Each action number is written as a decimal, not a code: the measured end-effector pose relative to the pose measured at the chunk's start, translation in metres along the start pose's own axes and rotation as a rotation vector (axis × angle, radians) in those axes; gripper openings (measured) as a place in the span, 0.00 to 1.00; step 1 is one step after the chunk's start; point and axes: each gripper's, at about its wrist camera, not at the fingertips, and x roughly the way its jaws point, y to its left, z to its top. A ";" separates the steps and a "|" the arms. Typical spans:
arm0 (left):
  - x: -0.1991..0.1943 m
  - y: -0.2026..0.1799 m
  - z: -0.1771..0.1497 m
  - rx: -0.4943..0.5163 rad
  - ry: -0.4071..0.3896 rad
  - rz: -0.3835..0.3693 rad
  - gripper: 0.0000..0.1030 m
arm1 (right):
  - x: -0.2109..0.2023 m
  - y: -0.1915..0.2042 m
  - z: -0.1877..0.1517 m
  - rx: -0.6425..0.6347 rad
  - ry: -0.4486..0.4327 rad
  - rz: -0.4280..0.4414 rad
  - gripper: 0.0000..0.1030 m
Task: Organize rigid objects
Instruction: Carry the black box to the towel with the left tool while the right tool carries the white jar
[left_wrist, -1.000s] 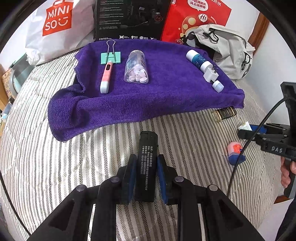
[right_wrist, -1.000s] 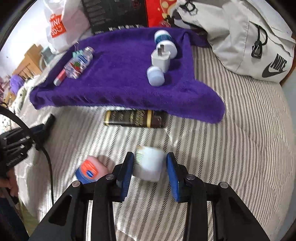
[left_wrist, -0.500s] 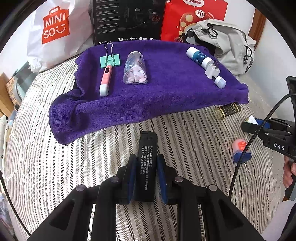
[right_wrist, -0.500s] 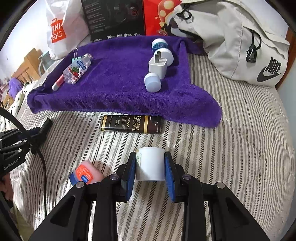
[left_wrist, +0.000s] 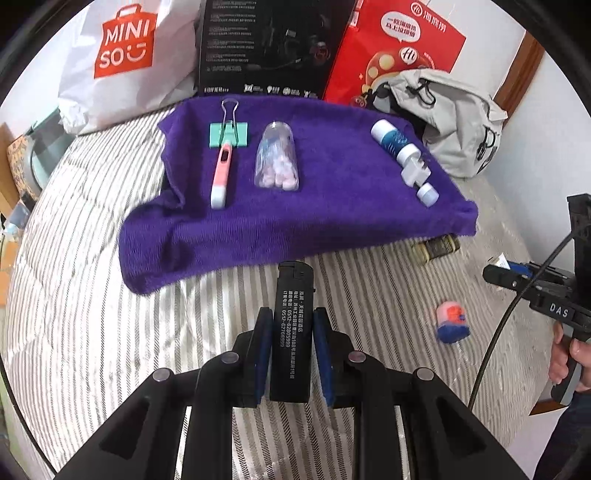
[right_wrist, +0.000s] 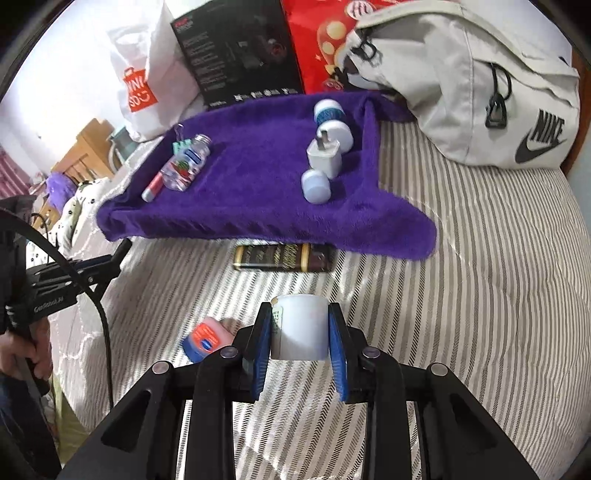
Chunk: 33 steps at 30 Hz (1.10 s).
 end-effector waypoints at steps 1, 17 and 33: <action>-0.002 0.000 0.003 0.001 -0.005 -0.001 0.21 | -0.002 0.001 0.002 -0.007 -0.004 0.002 0.28; 0.007 0.023 0.081 -0.010 -0.045 0.038 0.21 | 0.006 0.012 0.044 -0.054 -0.019 0.058 0.28; 0.065 0.028 0.112 0.030 0.052 0.116 0.21 | 0.019 0.008 0.066 -0.053 -0.022 0.064 0.28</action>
